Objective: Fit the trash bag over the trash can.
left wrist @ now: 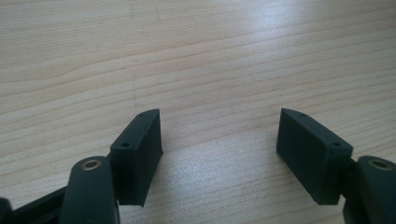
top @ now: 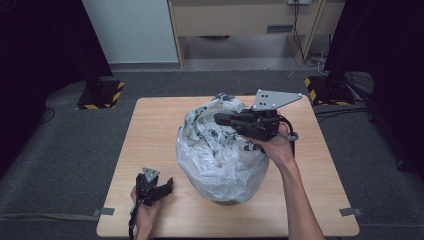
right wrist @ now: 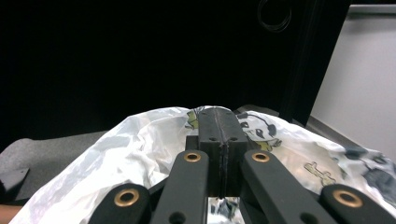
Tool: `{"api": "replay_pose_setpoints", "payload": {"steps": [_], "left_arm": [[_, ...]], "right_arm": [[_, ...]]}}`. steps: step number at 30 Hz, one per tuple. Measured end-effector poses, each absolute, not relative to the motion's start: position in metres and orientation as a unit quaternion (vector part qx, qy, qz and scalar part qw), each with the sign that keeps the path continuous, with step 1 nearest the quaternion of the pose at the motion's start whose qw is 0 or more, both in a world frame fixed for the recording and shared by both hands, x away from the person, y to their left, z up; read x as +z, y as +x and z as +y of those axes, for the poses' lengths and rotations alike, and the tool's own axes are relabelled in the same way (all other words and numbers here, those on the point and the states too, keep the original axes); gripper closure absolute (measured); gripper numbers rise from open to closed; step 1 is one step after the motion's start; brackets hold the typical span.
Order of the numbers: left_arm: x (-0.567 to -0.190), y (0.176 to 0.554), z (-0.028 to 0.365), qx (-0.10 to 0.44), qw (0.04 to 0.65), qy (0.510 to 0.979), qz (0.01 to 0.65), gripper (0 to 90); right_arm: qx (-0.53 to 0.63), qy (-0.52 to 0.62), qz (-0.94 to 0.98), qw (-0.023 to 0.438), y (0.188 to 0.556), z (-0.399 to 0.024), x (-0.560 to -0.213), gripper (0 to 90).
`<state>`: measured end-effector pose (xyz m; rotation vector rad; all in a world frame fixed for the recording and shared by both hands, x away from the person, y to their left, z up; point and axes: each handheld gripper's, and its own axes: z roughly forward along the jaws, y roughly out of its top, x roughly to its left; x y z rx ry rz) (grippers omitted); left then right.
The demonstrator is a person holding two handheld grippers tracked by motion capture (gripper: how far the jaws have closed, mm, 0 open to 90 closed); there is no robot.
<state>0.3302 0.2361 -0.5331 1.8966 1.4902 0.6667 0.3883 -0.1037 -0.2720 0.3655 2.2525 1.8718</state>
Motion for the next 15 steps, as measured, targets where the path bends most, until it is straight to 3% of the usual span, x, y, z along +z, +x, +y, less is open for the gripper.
{"api": "replay_pose_setpoints", "payload": {"steps": [3, 15], "left_arm": [[-0.533, 0.33, 0.236, 0.253, 0.314, 0.72, 0.565, 30.7], [-0.533, 0.33, 0.236, 0.253, 0.314, 0.72, 0.565, 30.7]], "right_arm": [[0.626, 0.117, 0.764, 0.102, 0.39, -0.097, -0.272, 90.0], [0.554, 0.079, 0.826, 0.063, 0.405, -0.068, -0.297, 90.0]]}}
